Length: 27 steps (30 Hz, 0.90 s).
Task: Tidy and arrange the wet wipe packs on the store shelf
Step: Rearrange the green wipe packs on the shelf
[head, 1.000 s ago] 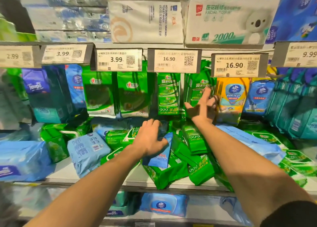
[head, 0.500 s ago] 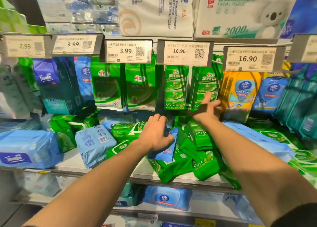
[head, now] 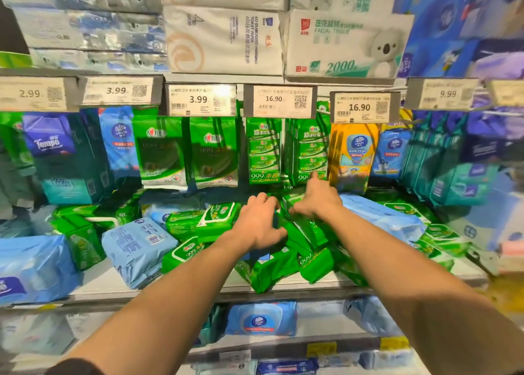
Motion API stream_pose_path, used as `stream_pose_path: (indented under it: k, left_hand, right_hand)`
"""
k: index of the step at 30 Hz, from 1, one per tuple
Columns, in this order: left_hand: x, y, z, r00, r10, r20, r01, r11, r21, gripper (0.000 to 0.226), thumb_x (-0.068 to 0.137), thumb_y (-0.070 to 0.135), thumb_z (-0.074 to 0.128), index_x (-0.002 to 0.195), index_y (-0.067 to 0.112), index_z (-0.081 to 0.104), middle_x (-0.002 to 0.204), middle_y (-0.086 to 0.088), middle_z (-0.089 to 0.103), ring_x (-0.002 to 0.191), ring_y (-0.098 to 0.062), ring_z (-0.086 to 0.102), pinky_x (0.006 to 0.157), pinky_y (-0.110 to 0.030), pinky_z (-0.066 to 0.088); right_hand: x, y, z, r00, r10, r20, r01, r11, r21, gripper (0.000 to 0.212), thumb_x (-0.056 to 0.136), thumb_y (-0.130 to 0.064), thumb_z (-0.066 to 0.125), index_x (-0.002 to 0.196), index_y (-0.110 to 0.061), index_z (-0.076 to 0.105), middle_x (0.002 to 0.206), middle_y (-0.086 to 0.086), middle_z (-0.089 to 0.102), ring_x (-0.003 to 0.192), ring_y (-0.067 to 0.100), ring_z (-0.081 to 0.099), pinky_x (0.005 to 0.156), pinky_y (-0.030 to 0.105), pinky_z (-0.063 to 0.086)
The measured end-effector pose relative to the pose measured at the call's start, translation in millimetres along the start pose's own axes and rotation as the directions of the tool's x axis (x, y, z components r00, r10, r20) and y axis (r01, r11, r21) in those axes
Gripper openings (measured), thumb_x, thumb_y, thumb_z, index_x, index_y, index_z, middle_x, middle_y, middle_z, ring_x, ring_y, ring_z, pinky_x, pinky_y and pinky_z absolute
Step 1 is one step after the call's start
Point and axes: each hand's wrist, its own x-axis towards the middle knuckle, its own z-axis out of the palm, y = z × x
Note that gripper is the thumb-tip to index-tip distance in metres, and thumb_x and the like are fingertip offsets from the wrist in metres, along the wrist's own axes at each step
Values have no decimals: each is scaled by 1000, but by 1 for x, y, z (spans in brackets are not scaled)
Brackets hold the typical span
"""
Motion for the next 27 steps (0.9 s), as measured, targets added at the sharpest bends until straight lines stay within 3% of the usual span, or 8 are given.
stream_pose_path:
  k: [2, 5, 7, 13, 17, 22, 27]
  left_hand:
    - [3, 8, 1, 1000, 6, -3, -6, 999, -42, 56, 77, 42, 67, 123, 14, 51, 121, -9, 46, 116, -30, 41, 99, -43, 40]
    - [7, 20, 3, 999, 24, -34, -28, 994, -103, 50, 79, 39, 66, 118, 12, 52, 118, -9, 46, 115, -31, 41, 97, -44, 41]
    - [9, 25, 4, 998, 44, -42, -48, 993, -109, 49, 79, 40, 65, 118, 12, 51, 117, -9, 46, 114, -30, 41, 97, -45, 41]
    - [2, 18, 6, 999, 42, -28, -45, 994, -100, 53, 79, 42, 64, 123, 15, 51, 119, -6, 46, 116, -28, 41, 98, -44, 41]
    - [-7, -4, 0, 998, 21, -58, -27, 994, -107, 48, 80, 44, 64, 118, 17, 53, 115, -6, 47, 111, -28, 43, 96, -42, 41]
    - [-12, -30, -12, 998, 4, -58, -8, 998, -57, 49, 82, 52, 61, 115, 16, 56, 113, -10, 52, 105, -32, 48, 92, -45, 43]
    - [-21, -41, -17, 998, -5, -58, 2, 998, -60, 46, 80, 54, 64, 103, 16, 56, 101, -9, 51, 97, -31, 47, 82, -41, 42]
  right_hand:
    - [-10, 0, -5, 999, 23, -48, -21, 999, 42, 106, 60, -47, 86, 140, -10, 28, 126, 16, 56, 117, 38, 54, 85, 42, 50]
    - [-24, 2, -17, 990, 37, -137, -30, 998, 58, 93, 55, -57, 85, 125, -10, 44, 123, 16, 55, 115, 38, 55, 80, 42, 51]
    - [-33, 3, -27, 976, 29, -215, -14, 997, 74, 96, 52, -64, 83, 121, -7, 48, 122, 16, 53, 115, 37, 53, 80, 43, 51]
    - [-58, -8, -45, 912, -36, -408, 110, 981, 158, 97, 54, -58, 83, 123, -9, 36, 122, 13, 45, 118, 36, 47, 85, 45, 49]
    - [-85, -24, -46, 859, -68, -507, 261, 911, 319, 98, 51, -50, 83, 126, -18, 27, 122, 7, 40, 114, 32, 47, 88, 46, 49]
    - [-122, -51, -42, 788, -102, -607, 414, 818, 399, 84, 49, -52, 76, 114, -31, 27, 114, -2, 38, 102, 21, 47, 81, 39, 48]
    - [-137, -66, -52, 710, -94, -698, 478, 791, 381, 77, 52, -52, 75, 112, -28, 33, 110, -3, 39, 97, 15, 46, 79, 36, 46]
